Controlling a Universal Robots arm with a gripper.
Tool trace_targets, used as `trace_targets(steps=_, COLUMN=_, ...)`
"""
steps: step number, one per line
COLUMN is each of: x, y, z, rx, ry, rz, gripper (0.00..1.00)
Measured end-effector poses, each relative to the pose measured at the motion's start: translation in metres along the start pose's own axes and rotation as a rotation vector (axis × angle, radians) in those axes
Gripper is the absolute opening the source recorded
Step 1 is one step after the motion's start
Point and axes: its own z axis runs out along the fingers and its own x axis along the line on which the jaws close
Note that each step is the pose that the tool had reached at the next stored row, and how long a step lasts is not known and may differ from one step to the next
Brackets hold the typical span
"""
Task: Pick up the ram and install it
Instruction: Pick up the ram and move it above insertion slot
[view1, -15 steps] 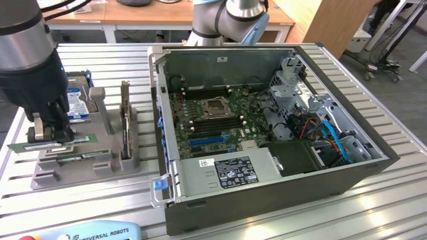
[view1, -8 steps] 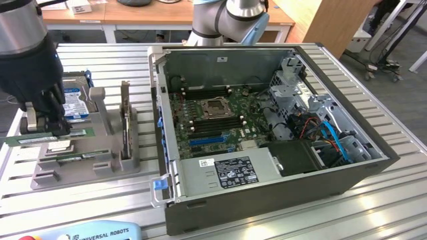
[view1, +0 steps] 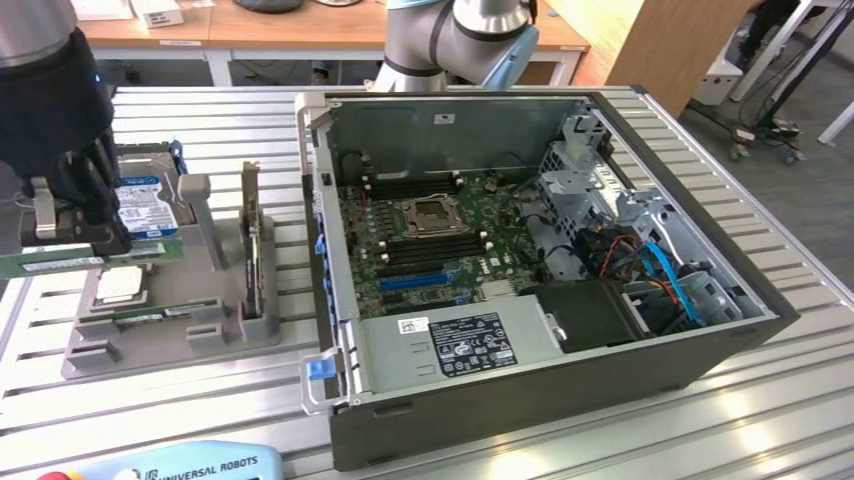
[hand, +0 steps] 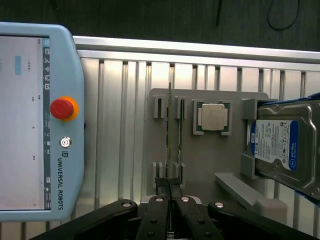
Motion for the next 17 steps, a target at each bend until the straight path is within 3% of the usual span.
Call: trace_targets(steps=17, x=-0.002, y=0.0019, z=-0.0420, rx=0.0001, ry=-0.0001, rz=0.002, gripper=0.11)
